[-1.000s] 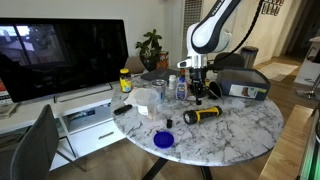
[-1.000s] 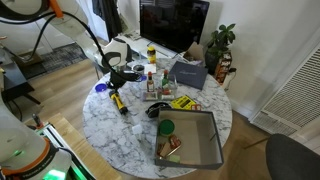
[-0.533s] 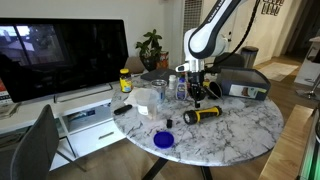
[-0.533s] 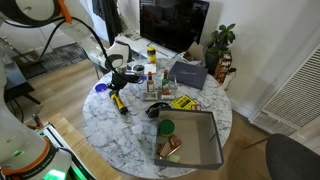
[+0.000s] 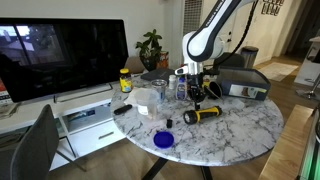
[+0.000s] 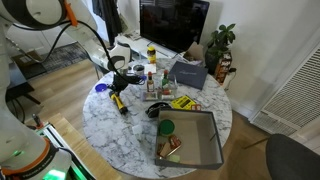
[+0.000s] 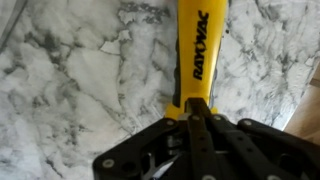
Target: Turn on the torch light
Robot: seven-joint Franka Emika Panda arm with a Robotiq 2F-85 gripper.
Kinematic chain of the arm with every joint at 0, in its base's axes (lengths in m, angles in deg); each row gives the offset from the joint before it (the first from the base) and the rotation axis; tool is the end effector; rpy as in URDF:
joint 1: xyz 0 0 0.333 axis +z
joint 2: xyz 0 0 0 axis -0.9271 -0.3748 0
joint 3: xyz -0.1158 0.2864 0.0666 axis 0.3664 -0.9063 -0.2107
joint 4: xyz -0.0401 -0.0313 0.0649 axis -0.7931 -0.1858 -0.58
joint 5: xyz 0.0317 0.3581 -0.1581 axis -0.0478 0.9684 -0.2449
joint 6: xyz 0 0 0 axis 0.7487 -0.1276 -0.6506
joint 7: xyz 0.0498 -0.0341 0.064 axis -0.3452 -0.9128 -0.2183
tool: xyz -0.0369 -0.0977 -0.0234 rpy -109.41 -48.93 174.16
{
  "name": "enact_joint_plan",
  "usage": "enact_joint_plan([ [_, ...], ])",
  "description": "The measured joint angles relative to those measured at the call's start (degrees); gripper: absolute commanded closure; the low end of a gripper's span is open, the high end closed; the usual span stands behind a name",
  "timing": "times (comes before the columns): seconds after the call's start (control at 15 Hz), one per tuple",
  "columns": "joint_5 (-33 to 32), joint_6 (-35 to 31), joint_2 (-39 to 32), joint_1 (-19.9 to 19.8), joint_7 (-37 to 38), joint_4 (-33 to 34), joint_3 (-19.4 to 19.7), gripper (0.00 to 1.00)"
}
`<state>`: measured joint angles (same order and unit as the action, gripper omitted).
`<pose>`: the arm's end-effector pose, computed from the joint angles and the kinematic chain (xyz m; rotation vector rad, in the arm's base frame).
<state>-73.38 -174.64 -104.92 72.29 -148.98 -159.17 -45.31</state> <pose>0.5052 0.1235 0.1461 -2.2903 -1.7860 0.2434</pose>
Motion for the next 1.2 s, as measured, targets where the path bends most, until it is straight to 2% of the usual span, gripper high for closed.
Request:
enact_joint_plan([
  [0.8,-0.5,5.0,-1.6,-0.3,0.3,2.9,-0.5,1.00],
  [1.2,-2.7,5.4,-2.6,-0.1,5.1,4.3,-0.5,1.00],
])
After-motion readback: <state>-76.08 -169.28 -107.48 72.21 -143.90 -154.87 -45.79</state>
